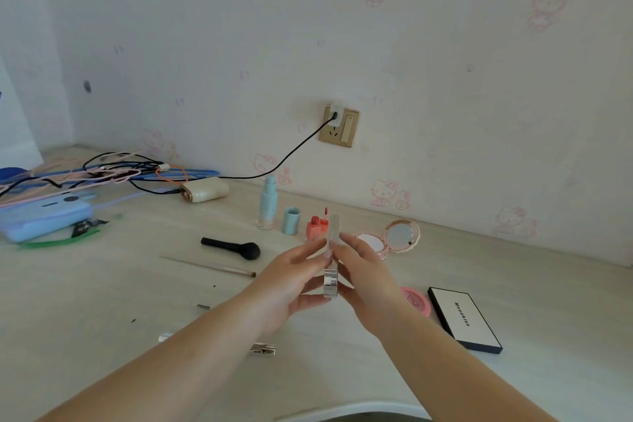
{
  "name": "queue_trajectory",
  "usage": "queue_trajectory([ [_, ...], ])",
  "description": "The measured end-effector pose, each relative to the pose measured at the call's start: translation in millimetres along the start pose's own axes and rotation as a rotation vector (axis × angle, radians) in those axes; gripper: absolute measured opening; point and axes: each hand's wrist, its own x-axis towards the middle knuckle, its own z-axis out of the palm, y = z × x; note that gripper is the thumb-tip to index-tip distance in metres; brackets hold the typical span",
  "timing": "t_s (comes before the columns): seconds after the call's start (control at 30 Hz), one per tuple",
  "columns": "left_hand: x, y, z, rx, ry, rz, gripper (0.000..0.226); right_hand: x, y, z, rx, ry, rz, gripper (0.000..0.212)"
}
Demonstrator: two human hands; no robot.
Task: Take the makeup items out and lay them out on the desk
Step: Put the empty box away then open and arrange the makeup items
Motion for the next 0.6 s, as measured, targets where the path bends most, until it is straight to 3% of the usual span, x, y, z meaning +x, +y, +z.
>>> queue_trajectory([
  [0.17, -1.8, 0.9, 0.1, 0.032, -0.021, 0.008, 0.029, 3.9, 4.2, 0.5, -0.06, 0.0, -0.016, 0.028],
  [0.33, -3.0, 6.1, -10.1, -0.095, -0.016, -0.034, 0.034, 8.3, 2.9, -6.1, 0.082, 0.095, 0.059, 0.022],
  [0.5, -3.8, 4.5, -16.3, -0.026, 0.036, -0.029, 0.039, 16.1, 6.4, -15.3, 0.18, 0.181, 0.13, 0.024],
  [0.6, -3.2, 5.2, -19.6, 0.016, 0.077, -0.06, 0.031, 20.7, 10.5, -18.7, 0.193, 0.209, 0.156, 0.021],
])
